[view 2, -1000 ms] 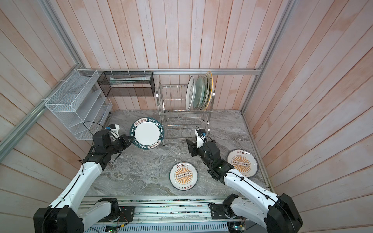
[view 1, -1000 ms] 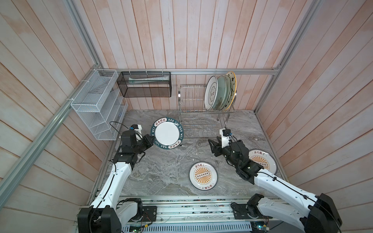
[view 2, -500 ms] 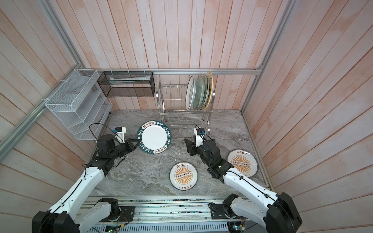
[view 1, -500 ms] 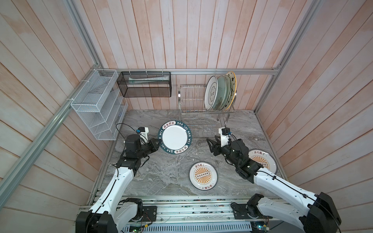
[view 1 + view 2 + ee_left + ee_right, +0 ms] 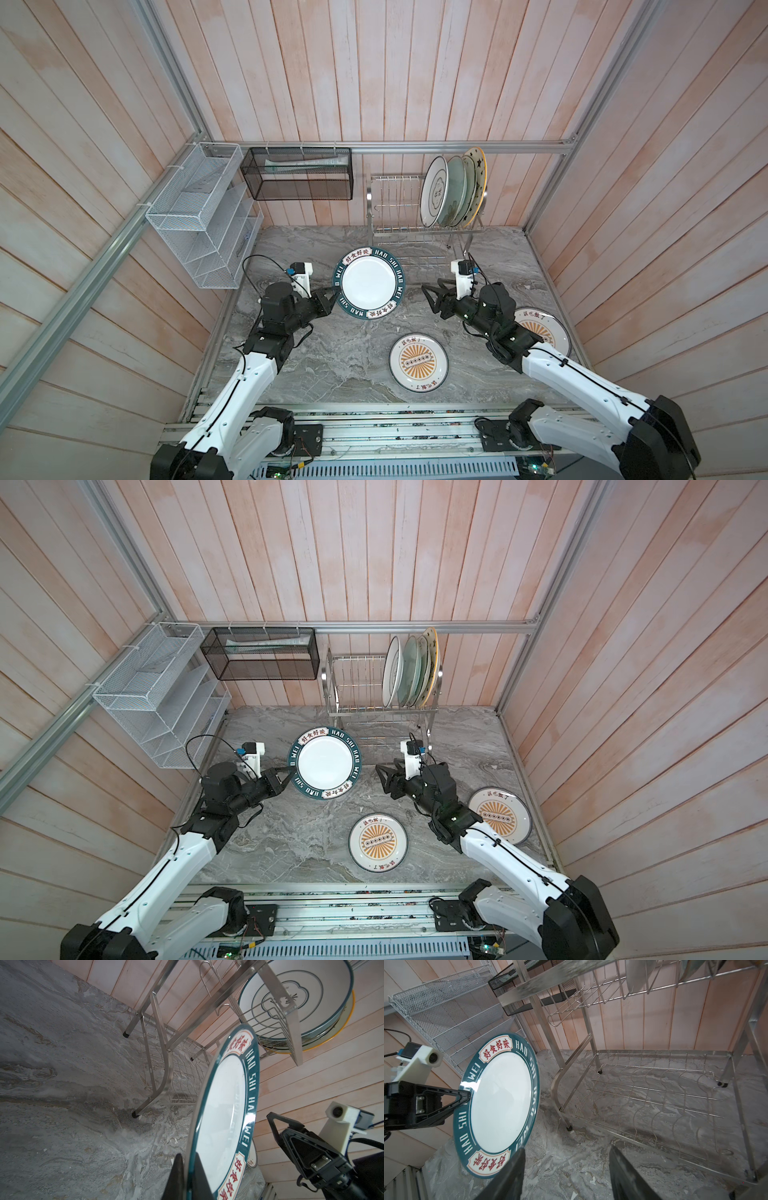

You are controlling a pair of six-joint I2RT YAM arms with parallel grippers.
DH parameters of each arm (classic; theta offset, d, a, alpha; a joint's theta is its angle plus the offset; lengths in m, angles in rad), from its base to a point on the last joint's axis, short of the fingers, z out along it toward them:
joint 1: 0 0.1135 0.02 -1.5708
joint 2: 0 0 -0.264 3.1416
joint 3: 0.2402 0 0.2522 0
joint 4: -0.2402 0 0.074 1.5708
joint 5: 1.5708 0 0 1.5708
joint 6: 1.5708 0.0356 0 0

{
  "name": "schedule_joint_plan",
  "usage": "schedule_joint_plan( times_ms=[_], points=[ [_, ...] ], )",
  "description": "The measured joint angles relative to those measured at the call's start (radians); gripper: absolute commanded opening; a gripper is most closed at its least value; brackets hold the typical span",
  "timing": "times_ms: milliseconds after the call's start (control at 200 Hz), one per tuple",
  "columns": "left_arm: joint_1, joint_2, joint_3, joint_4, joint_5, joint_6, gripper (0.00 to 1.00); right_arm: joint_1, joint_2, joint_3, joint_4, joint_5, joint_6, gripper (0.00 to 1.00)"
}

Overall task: Load plates into a dish rack
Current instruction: Pick up the plate from the top-center of the table, then place the plate on the dish rack.

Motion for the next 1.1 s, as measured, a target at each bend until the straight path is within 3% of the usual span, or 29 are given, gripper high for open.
schedule_joint_plan(
  times_ms=[575, 1100],
  points=[
    [-0.098, 0.002, -0.016, 0.089, 0.001, -0.013, 0.0, -0.023, 0.054, 0.0, 0.125, -0.171, 0.137, 0.65],
    [-0.145, 0.019, -0.016, 0.109, 0.003, -0.002, 0.0, -0.026, 0.098, -0.001, 0.198, -0.265, 0.205, 0.39]
  ],
)
